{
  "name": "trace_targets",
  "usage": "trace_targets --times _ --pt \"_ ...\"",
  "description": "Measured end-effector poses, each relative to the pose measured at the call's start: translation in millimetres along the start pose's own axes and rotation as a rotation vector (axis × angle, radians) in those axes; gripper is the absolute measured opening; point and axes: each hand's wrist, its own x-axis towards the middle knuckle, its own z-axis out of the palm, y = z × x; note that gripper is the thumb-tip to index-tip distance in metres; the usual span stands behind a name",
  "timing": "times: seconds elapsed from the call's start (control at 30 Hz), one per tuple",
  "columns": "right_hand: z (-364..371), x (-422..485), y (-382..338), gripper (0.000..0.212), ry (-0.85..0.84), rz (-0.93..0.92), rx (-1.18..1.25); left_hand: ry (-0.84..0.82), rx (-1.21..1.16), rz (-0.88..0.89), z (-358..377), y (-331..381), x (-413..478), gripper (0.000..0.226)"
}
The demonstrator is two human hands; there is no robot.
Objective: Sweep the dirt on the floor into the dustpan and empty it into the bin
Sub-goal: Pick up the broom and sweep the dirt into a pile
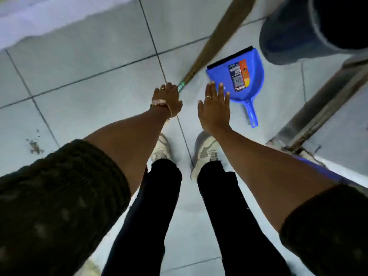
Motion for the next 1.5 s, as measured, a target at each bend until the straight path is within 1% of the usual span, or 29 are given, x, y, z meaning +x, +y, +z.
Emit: trace_targets --times 0.03,0.1,0.17,0.27,0.33,0.4,0.5,0.57,0.7,0.73,0.8,0.87,0.97,1.07,1.17,1.23,1.3,1.33,1.4,1.47,1.5 --pt "18.4 14.5 1.3 0.061 -0.010 0.021 0.005 -0.017 0.009 0.006 13.2 1.6 19.0 0.054" --pt "59.4 50.3 8.9 0.060 -0.006 0.047 0.000 0.008 0.000 -0.010 45.5 2.3 66.9 0.063" --pt "95.7 71.7 16.4 0.059 -0.019 0.030 -0.030 0.038 -0.029 -0.028 73.0 8.0 101.7 0.066" --pt "127.7 92.1 26.8 0.059 -0.030 -0.013 -0.073 0.103 -0.076 -0.062 92.9 11.5 143.7 0.064" --pt "139.1 98.1 30.8 0.058 -0.032 -0.032 -0.101 0.081 -0.097 -0.087 94.6 8.6 163.1 0.066" --pt "144.9 102.8 32.4 0.058 -0.032 -0.057 -0.128 0.079 -0.068 -0.083 95.7 5.0 177.3 0.061" --pt "139.6 99.7 30.9 0.058 -0.055 -0.086 -0.155 0.084 -0.055 -0.058 90.8 -6.3 176.3 0.045" --pt "122.5 93.0 26.6 0.058 -0.046 -0.105 -0.171 0.077 -0.140 -0.088 79.1 -15.4 158.5 0.043" --pt "73.3 73.2 5.4 0.060 -0.047 -0.177 -0.223 0.096 -0.336 -0.118 57.8 -45.2 90.8 0.049" --pt "58.3 66.0 -7.3 0.060 -0.045 -0.199 -0.231 0.125 -0.408 -0.114 51.3 -57.4 68.9 0.049" --pt "38.5 51.7 -29.1 0.060 -0.063 -0.224 -0.229 0.190 -0.563 -0.125 46.5 -74.4 27.9 0.039" --pt "24.2 34.3 -59.1 0.060 -0.072 -0.295 -0.224 0.263 -0.641 -0.172 43.6 -91.8 -19.5 0.035" --pt "15.7 8.8 -107.3 0.059 -0.054 -0.415 -0.229 0.363 -0.736 -0.302 47.5 -114.1 -85.6 0.041" --pt "18.2 -16.8 -162.6 0.059 -0.064 -0.548 -0.267 0.419 -0.786 -0.486 63.2 -141.2 -145.2 0.037" --pt "25.8 -41.6 -208.8 0.059 -0.108 -0.639 -0.331 0.382 -0.830 -0.653 85.3 -164.8 -189.6 0.039" --pt "34.3 -61.5 -239.1 0.059 -0.137 -0.717 -0.374 0.324 -0.873 -0.751 100.6 -181.5 -218.3 0.054" --pt "40.3 -78.1 -260.0 0.059 -0.156 -0.766 -0.425 0.258 -0.848 -0.768 108.7 -192.0 -239.3 0.074" --pt "44.3 -87.9 -273.5 0.060 -0.173 -0.781 -0.450 0.237 -0.819 -0.777 112.2 -201.2 -251.6 0.078" --pt "50.3 -104.5 -288.9 0.062 -0.201 -0.733 -0.469 0.213 -0.769 -0.762 121.7 -216.6 -267.5 0.073" --pt "60.0 -116.9 -295.7 0.064 -0.238 -0.665 -0.480 0.177 -0.804 -0.779 134.1 -231.3 -277.2 0.062" --pt "70.1 -122.2 -300.9 0.065 -0.243 -0.665 -0.488 0.154 -0.832 -0.809 143.7 -242.1 -280.2 0.058"
